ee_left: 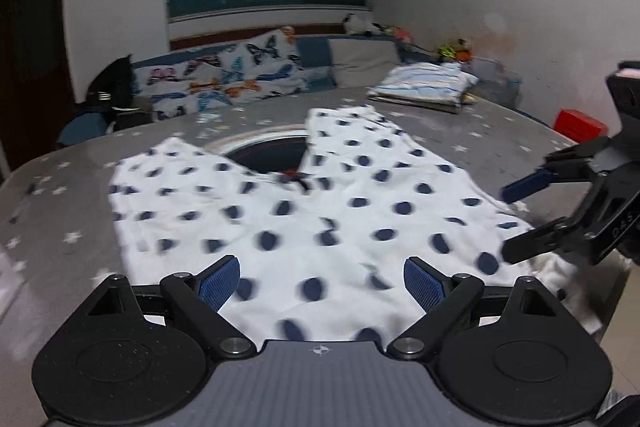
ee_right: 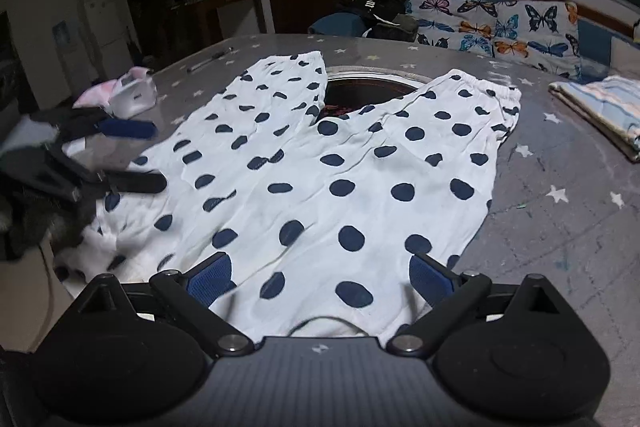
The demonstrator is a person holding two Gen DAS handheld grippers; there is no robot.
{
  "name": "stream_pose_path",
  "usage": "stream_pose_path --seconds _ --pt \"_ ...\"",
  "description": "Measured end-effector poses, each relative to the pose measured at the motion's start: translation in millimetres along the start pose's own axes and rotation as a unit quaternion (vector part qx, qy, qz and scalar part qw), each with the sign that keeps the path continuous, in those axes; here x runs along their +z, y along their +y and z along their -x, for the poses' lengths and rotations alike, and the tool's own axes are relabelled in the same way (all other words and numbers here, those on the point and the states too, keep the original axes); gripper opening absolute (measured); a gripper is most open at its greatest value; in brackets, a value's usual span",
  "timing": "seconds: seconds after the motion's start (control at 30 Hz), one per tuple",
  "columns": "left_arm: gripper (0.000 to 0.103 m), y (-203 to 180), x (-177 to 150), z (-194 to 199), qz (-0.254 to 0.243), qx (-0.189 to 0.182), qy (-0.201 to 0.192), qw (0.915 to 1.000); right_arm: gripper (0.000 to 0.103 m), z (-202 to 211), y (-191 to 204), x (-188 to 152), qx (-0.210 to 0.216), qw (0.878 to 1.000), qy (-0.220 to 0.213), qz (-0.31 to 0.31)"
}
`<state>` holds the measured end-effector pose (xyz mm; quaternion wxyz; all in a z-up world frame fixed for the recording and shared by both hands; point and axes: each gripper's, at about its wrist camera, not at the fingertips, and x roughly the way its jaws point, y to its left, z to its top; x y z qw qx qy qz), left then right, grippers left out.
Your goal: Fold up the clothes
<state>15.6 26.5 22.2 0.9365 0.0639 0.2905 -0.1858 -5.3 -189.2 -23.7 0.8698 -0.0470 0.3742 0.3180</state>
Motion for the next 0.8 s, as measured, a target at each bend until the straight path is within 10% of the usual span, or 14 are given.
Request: stream_pose_path --seconds 0.3,0.8 --pt "0.091 -2 -25 -25 -0.01 0.006 0.048 0.9988 0.097 -5 2 -18 0.023 0.999 0.024 0.016" --pt "0.101 -31 -8 -23 -0.03 -0.02 0.032 0.9988 0.098 -54 -41 55 0.014 0.999 0.018 0.033"
